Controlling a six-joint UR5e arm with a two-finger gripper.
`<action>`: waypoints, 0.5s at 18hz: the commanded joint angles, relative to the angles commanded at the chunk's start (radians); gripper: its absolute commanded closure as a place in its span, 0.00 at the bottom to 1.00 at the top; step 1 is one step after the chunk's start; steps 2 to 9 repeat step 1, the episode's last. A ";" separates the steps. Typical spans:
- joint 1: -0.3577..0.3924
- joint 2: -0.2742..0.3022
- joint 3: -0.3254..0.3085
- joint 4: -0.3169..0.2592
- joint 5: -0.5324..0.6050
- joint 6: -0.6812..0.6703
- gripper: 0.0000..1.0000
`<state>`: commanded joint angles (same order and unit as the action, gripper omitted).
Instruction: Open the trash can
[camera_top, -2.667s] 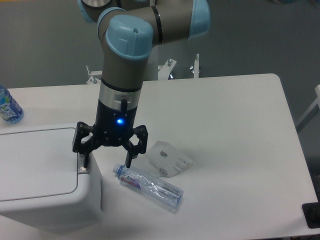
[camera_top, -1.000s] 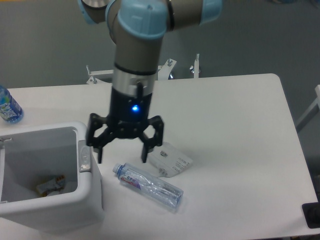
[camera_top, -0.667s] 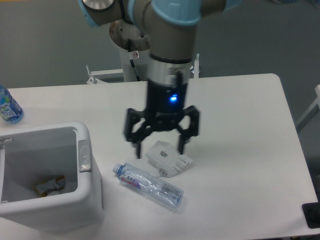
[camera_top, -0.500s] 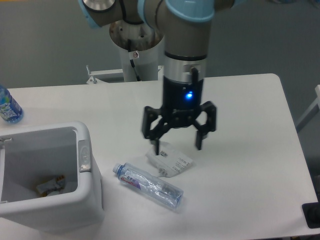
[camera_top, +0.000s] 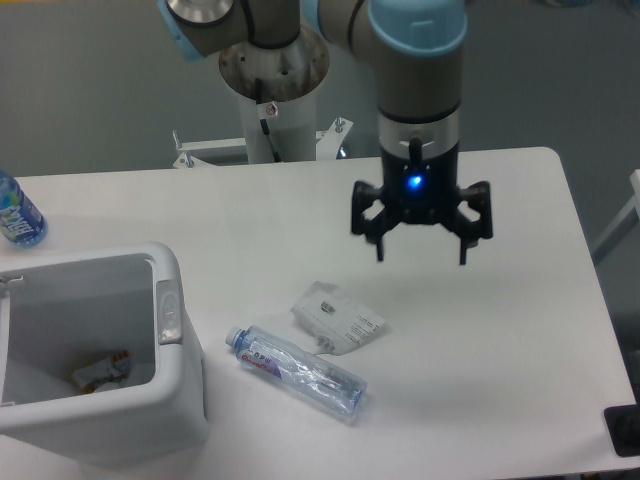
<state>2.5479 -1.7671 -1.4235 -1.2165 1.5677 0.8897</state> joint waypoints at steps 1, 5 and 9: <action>0.005 0.000 0.000 0.000 -0.002 0.000 0.00; 0.005 0.000 0.000 0.000 -0.002 0.000 0.00; 0.005 0.000 0.000 0.000 -0.002 0.000 0.00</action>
